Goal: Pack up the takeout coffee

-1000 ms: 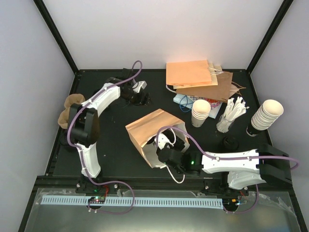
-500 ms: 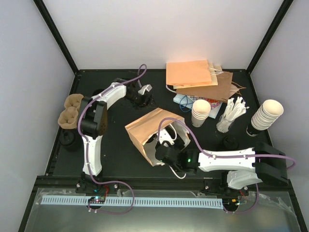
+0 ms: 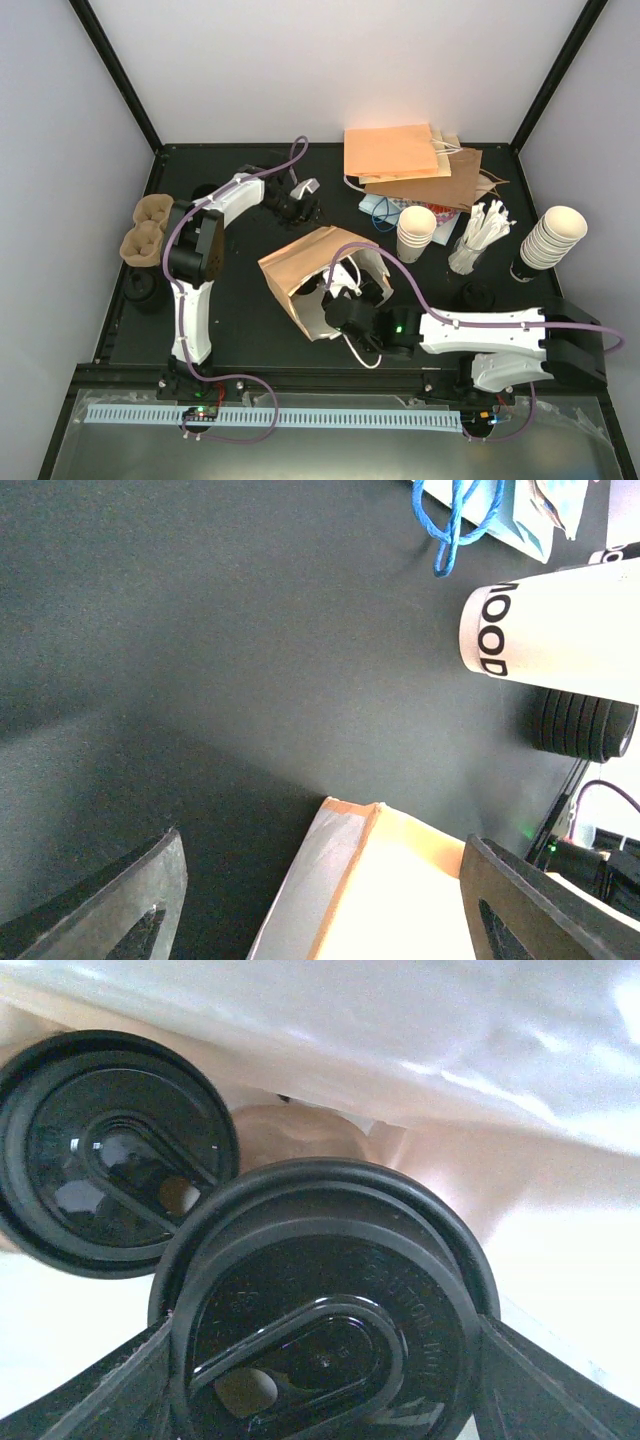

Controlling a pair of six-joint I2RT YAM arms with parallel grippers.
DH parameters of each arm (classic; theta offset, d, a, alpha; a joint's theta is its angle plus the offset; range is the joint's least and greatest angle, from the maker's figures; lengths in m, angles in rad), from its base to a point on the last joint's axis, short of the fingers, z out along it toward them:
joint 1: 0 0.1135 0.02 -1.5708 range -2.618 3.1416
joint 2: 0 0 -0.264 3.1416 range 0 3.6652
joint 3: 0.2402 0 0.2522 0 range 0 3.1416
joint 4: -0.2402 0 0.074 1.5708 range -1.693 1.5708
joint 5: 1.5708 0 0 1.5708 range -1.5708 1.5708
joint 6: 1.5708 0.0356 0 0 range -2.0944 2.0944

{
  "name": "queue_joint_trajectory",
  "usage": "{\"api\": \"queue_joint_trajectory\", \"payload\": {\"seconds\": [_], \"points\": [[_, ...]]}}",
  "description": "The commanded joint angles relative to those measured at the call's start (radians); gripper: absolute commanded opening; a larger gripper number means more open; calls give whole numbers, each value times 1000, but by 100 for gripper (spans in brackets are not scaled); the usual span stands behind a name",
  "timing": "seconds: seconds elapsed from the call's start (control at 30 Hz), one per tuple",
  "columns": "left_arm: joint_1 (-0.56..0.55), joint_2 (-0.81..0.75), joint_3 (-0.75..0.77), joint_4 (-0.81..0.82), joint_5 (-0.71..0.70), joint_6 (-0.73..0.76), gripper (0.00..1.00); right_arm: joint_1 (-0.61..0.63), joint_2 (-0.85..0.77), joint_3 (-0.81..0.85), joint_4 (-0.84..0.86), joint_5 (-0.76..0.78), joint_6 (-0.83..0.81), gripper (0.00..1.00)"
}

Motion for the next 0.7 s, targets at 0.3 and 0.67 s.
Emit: {"api": "queue_joint_trajectory", "payload": {"seconds": [0.3, 0.67], "points": [[-39, -24, -32, -41, 25, 83, 75, -5, -44, -13, -37, -86, -535, 43], [-94, -40, -54, -98, 26, 128, 73, -8, -104, -54, -14, -184, -723, 39]]}}
